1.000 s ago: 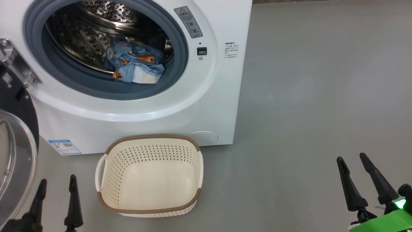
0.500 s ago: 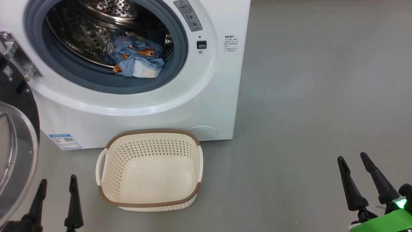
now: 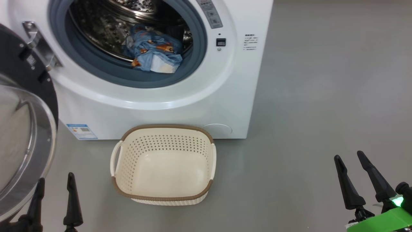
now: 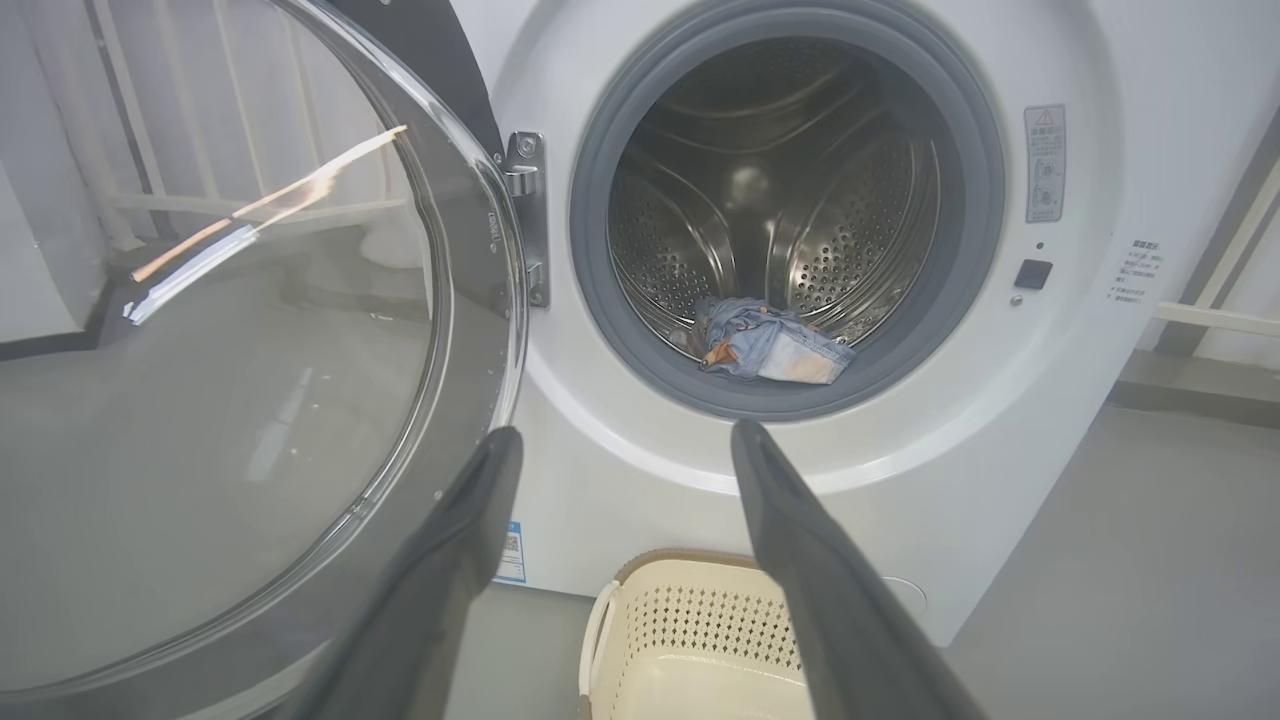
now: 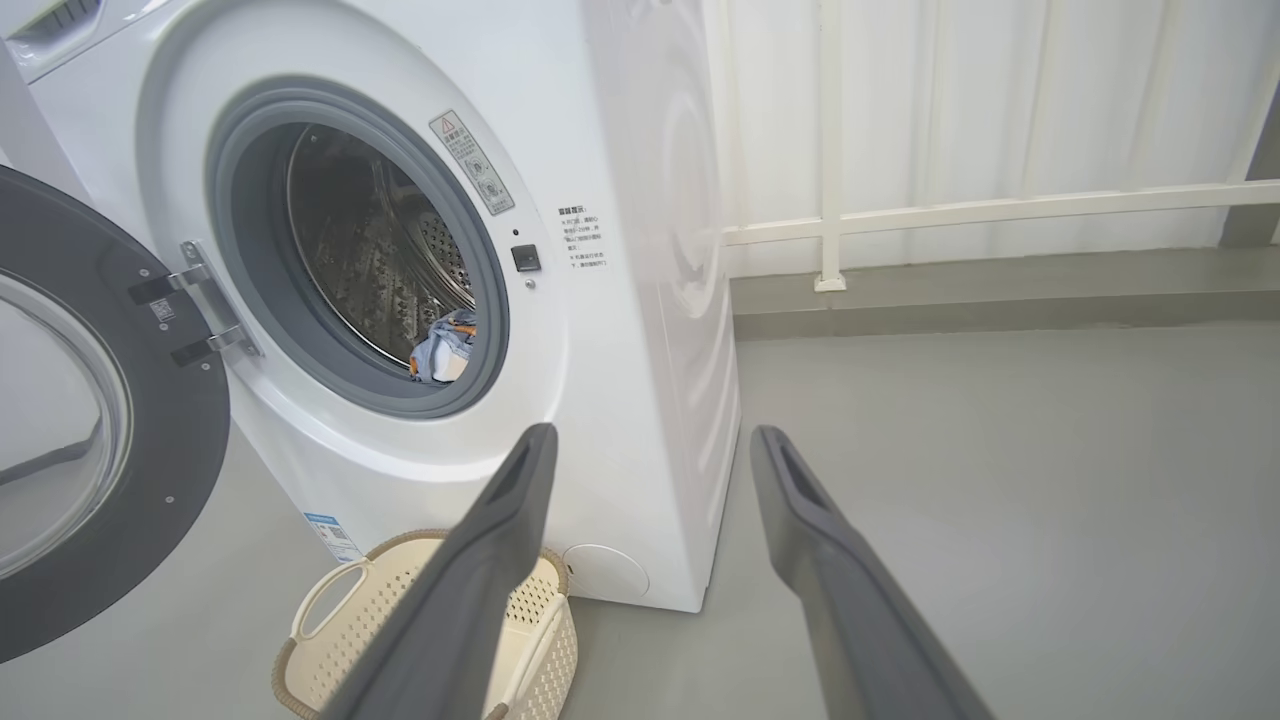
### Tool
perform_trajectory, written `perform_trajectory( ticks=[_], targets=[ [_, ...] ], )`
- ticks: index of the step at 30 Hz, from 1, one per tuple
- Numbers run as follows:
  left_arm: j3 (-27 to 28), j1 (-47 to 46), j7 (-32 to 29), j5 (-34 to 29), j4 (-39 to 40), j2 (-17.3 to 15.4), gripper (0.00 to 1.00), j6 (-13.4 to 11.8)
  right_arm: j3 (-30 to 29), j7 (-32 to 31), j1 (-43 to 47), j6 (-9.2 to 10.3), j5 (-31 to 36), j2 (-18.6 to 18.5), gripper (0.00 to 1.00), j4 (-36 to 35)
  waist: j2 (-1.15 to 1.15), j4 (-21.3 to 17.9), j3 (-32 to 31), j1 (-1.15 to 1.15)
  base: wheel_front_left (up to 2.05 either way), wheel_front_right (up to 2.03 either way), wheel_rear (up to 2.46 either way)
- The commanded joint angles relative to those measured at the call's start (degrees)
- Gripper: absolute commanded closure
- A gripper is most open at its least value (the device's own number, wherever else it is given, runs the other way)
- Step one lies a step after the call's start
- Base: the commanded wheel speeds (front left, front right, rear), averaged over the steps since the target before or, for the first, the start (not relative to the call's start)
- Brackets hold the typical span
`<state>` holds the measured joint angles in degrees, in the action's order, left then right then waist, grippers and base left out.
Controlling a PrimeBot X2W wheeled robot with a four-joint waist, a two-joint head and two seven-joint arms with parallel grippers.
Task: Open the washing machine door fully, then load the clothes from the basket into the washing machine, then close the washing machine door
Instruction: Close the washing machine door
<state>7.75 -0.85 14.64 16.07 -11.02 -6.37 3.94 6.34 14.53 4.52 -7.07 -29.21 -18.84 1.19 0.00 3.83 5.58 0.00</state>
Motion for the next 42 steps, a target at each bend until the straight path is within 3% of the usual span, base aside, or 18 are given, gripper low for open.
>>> perform_trajectory(
  ticks=[1,21,42],
  targets=[
    [2.3,0.2,0.4,0.1,1.9,-0.5,0.0,-0.4,1.4,0.5,-2.0,-0.42,-0.2,-1.8,0.0,-1.5,0.0,2.4,0.3,0.0,0.0,0.0,0.0],
    [5.0,2.9,0.4,-5.9,7.3,2.7,0.0,-2.3,7.7,0.5,-5.7,-0.42,-0.9,-2.6,0.0,0.1,0.0,16.9,0.5,0.0,0.0,0.0,0.0],
    [6.1,5.0,0.4,-2.8,8.0,3.5,0.0,-3.6,10.5,0.5,-7.1,-0.42,-1.3,-2.1,0.0,1.7,0.0,23.9,0.1,0.0,0.0,0.0,0.0]
  ],
)
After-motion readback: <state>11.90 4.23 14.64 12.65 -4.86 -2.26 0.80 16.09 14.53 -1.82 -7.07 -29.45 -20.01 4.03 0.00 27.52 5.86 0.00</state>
